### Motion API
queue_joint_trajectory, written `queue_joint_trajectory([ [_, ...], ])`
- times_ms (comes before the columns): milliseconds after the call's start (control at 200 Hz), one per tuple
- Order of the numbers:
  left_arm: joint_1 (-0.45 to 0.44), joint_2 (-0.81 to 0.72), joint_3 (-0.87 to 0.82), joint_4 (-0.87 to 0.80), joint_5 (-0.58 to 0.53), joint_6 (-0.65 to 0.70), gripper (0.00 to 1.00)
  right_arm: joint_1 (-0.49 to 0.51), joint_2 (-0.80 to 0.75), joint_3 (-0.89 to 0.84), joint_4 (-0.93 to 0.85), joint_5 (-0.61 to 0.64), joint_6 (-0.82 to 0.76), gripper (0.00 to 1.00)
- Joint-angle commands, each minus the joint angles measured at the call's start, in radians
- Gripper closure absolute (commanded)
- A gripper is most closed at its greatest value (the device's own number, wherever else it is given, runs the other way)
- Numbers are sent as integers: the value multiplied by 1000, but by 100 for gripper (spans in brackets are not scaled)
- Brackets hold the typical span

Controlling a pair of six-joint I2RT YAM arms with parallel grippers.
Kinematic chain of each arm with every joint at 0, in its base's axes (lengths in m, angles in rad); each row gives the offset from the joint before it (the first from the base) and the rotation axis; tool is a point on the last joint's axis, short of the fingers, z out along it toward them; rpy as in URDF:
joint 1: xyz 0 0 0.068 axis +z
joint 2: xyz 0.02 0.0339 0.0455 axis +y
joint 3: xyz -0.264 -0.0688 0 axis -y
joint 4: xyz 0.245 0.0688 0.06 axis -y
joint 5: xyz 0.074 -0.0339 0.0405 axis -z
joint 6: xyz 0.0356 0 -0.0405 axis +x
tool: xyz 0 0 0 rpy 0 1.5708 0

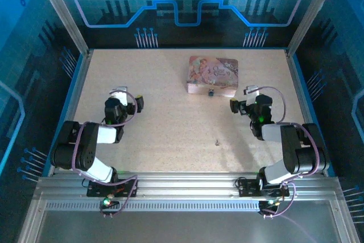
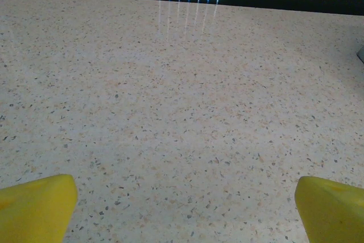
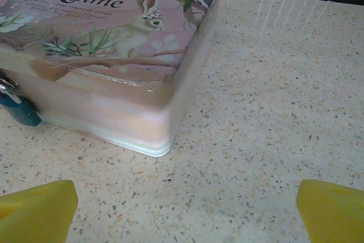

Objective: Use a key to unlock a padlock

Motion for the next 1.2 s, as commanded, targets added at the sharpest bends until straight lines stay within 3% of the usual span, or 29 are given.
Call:
queue_joint_trajectory([
  [0,8,10,20,-1,24,25,1,10,7,18,19,17,10,0],
  [690,8,10,19,0,3,19,1,4,5,17,20,8,14,0],
  [805,8,-50,-5,2,-13,14,1,3,-78,32,-74,52,32,0],
  [965,7,-248,45,-260,-37,-8,1,11,-264,95,-338,86,91,0],
  [1191,7,-456,192,-682,40,-288,1,87,-448,228,-790,70,200,0],
])
